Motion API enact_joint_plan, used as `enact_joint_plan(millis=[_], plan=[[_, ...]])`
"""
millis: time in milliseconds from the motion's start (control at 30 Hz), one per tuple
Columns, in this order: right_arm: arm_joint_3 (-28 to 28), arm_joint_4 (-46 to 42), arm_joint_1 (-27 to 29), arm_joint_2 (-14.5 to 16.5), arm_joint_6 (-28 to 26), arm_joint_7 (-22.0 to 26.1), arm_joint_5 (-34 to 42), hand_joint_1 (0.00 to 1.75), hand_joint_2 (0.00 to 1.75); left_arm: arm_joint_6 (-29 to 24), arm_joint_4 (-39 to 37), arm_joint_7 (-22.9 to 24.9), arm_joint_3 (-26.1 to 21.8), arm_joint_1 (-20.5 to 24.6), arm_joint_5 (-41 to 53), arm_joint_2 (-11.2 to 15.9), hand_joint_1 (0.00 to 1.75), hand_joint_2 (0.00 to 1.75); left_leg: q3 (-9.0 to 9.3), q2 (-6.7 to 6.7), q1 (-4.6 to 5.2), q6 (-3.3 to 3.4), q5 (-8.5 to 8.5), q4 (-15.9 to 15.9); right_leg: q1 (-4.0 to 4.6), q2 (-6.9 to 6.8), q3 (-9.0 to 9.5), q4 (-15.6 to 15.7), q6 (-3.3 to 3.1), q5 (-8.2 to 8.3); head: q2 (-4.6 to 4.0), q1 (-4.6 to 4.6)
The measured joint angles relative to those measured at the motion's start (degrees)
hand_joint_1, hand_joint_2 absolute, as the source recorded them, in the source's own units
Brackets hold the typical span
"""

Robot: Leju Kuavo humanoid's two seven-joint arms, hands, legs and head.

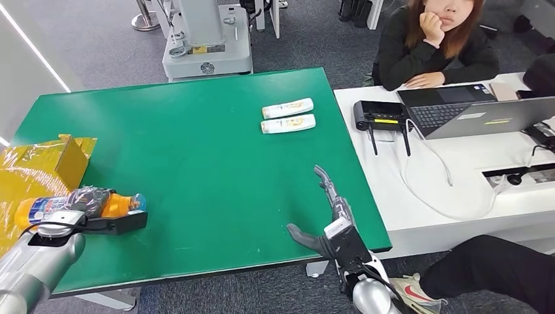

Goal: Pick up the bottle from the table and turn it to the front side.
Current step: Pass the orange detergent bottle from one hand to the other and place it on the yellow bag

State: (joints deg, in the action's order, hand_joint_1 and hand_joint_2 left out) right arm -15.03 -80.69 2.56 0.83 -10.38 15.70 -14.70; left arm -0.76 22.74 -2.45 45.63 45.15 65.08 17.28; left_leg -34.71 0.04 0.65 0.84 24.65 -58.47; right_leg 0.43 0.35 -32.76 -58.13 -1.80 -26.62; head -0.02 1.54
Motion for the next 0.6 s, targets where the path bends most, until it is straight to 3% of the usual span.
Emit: enact_joint_plan(millis=[300,433,600], plan=[[-0.5,1.4,-0.6,0.0,0.0,0.5,0.0,0.00,1.75,-3.5,-1.0,-3.7,0.0,-0.7,-1.0,0.8,1.69,1.75,0.22,-0.01,0.01,-0.13,-0.06,0.1,0.00,-0.01,0.14,0.0,-0.12,-0.01,0.00,-0.01],[-0.9,1.7,-0.6,0.0,0.0,0.8,0.0,0.00,1.75,-5.3,-1.1,-6.1,0.0,-1.0,-1.2,1.3,0.00,1.75,0.22,-0.06,0.00,-0.13,-0.07,0.1,-0.01,-0.11,0.14,0.0,-0.18,-0.04,0.00,0.01],[-1.3,2.0,-0.5,0.0,-0.2,1.0,0.1,0.00,1.75,-6.6,-1.3,-6.3,-0.6,-1.4,-2.5,1.1,0.00,1.75,0.22,-0.11,0.01,-0.14,-0.06,0.2,-0.02,-0.16,0.14,0.0,-0.19,-0.06,0.00,0.01]])
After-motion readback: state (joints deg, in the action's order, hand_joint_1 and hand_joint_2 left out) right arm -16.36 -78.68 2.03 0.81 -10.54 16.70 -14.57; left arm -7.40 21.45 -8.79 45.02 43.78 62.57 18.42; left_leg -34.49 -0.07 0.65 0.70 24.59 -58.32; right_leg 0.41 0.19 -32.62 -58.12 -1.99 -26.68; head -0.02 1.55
